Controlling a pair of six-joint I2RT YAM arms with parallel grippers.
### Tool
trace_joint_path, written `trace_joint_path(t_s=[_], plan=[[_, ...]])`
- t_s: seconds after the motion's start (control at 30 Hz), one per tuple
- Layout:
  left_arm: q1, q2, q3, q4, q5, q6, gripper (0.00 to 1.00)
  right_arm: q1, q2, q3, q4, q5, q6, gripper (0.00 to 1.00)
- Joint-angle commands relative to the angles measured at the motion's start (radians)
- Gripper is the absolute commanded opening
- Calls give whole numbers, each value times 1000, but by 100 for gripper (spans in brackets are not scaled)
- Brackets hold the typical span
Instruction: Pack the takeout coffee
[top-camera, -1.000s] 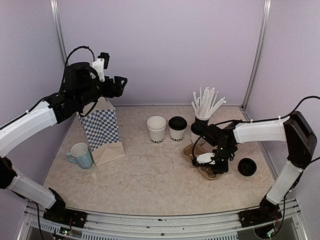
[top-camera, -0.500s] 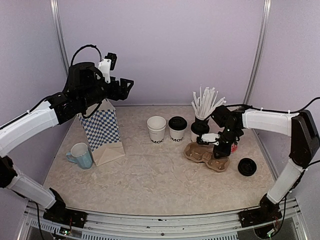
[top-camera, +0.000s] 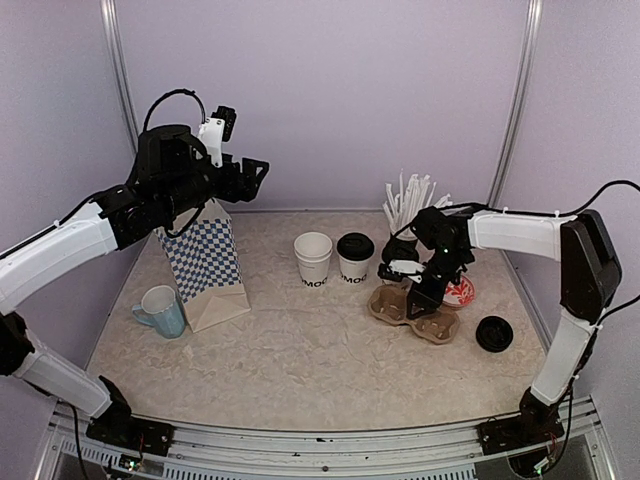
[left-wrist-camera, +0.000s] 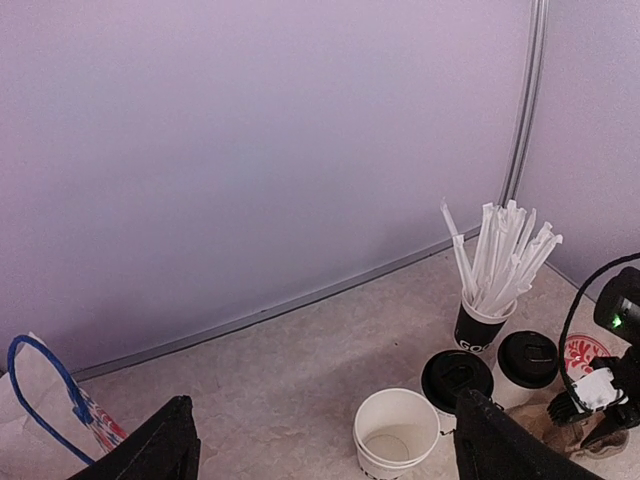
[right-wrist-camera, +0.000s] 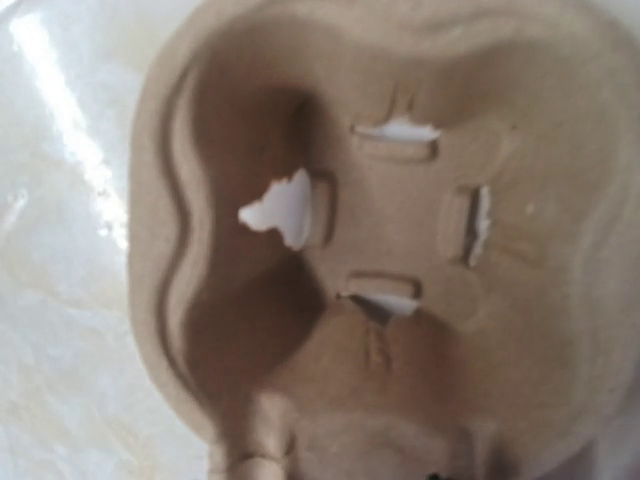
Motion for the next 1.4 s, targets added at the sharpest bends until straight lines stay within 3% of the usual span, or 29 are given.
trace_joint_path(t_s=[0.0,0.77,1.07,1.23,1.37], plan=[[-5,-13,38,-12,-18,13,86,-7,16,22,-40,-10,37,46],[-14,-24,37,-10,-15,10,86,-9,46,-1,10,43,92,43],[-15,-30,40,-13,-24,14,86,-9,55,6,3,41,98,31],[-15,-34,44,-17,-26,13,86,-9,65,-2,3,46,106,35],[-11,-41,47,-17,-27,12,86,-9,63,-7,2,45,107,30]])
